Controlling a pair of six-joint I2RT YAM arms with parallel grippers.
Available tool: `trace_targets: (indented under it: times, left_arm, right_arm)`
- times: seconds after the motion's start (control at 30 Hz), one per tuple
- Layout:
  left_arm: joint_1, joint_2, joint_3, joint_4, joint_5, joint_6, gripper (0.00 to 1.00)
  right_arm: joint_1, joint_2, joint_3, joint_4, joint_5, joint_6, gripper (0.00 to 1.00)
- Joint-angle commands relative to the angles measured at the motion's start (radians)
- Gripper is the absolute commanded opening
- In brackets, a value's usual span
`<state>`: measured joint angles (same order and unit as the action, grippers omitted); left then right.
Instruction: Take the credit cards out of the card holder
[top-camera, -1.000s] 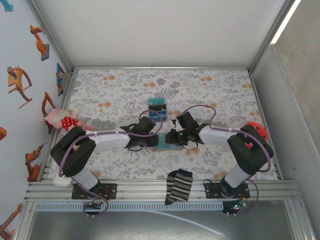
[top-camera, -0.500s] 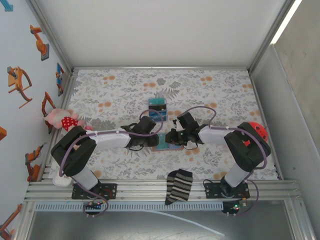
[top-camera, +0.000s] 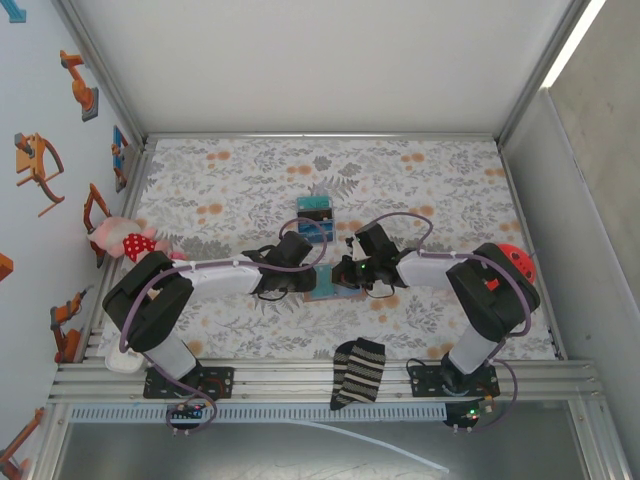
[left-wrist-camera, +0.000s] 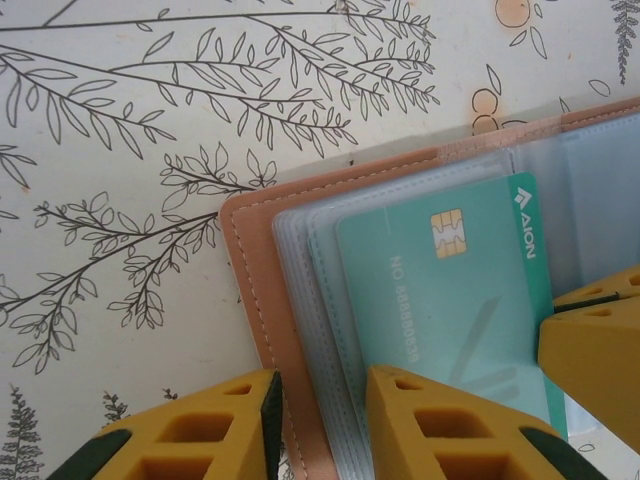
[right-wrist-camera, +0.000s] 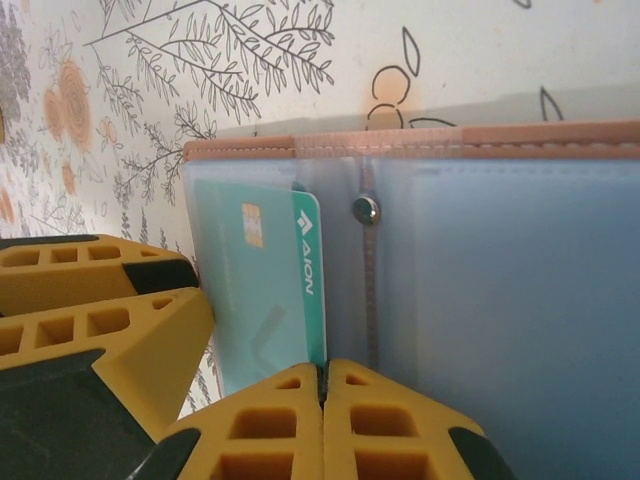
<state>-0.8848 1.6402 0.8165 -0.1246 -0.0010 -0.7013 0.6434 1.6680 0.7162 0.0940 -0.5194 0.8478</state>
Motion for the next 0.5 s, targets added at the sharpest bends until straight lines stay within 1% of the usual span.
trace_targets:
  times: [0.0, 0.47]
  left_arm:
    - [-0.007, 0.027, 0.009, -0.043, 0.01, 0.014, 0.29]
    - [-0.006, 0.012, 0.007, -0.063, -0.016, 0.018, 0.29]
  right_arm:
    - [-0.004, -0.013, -0.022, 0.026, -0.014, 0.006, 0.0]
    - [-0.044, -0.051, -0.049, 0.007, -0.002, -0.009, 0.0]
